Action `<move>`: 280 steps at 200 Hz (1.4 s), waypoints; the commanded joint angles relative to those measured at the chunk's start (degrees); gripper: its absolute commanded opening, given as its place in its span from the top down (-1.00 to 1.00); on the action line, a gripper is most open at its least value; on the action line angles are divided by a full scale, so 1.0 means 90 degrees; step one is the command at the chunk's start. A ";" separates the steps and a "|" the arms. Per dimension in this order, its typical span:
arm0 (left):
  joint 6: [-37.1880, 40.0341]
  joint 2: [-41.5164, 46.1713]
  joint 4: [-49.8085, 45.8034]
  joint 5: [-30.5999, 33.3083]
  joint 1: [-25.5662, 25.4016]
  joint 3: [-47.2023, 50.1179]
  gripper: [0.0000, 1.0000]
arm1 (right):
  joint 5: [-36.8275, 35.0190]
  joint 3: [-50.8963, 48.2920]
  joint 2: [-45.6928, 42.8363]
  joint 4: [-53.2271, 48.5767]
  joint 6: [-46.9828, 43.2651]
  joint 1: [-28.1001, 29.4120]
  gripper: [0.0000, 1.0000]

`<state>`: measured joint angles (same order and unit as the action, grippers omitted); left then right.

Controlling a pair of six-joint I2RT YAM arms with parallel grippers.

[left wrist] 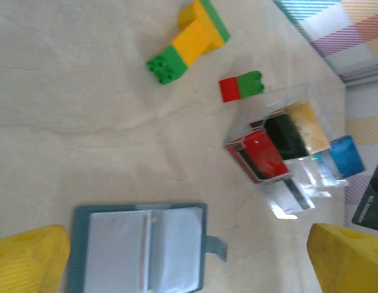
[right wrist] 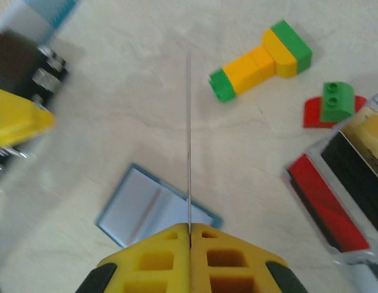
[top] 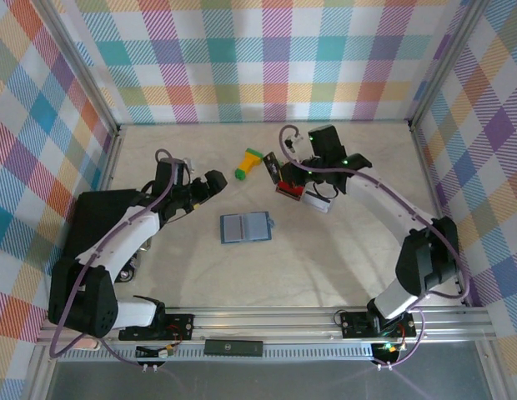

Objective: Take the credit cards out of the card holder

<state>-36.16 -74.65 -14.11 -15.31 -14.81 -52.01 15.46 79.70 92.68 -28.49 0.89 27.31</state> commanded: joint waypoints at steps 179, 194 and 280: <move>0.0535 0.0379 -0.0732 0.0629 0.0074 0.0051 -1.00 | -0.2081 0.2479 0.2479 -0.2345 -0.4003 -0.0355 1.00; 0.0541 0.0380 -0.0747 0.0637 0.0072 0.0040 -1.00 | -0.2138 0.2498 0.2547 -0.2328 -0.4048 -0.0359 1.00; 0.0539 0.0364 -0.0792 0.0598 0.0073 0.0054 -0.99 | -0.2427 0.2716 0.2928 -0.2323 -0.4143 -0.0417 0.94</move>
<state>-30.81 -71.88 -20.03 -9.52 -14.81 -51.94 -4.78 101.36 117.69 -48.14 -35.59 23.99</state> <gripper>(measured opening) 0.997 0.049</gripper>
